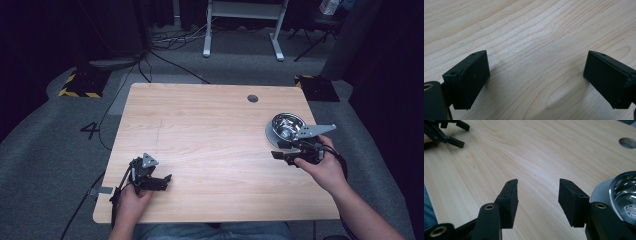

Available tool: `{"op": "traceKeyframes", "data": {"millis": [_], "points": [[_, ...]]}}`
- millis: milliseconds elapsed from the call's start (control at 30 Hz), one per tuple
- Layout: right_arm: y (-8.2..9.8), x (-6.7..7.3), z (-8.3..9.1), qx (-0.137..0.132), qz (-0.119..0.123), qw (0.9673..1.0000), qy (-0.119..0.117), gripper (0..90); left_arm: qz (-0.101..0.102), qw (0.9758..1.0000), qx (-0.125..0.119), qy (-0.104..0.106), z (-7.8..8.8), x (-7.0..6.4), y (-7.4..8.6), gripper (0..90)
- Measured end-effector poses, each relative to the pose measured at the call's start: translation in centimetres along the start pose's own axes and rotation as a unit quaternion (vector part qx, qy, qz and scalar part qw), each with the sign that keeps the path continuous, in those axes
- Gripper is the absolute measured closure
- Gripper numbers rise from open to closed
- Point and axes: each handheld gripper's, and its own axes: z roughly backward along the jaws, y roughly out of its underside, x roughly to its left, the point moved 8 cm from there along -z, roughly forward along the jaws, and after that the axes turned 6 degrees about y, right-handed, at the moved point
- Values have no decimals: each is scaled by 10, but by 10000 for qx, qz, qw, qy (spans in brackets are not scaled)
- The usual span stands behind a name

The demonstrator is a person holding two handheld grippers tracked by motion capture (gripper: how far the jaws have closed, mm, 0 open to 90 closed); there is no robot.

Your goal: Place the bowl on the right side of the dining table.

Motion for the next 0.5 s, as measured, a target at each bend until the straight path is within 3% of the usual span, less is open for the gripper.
{"op": "traceKeyframes", "data": {"millis": [133, 300, 500], "points": [[14, 8, -6, 6, -106, 9998, -141, 506, 5, 10000, -6, 0, 0, 0, 0, 69], [26, 19, -7, -438, -184, 9987, -185, 515, 18, 10000, -13, 0, 0, 0, 0, 69], [57, 29, -22, -297, -223, 9991, -224, 512, 3, 10000, -3, 0, 0, 0, 0, 69]]}}
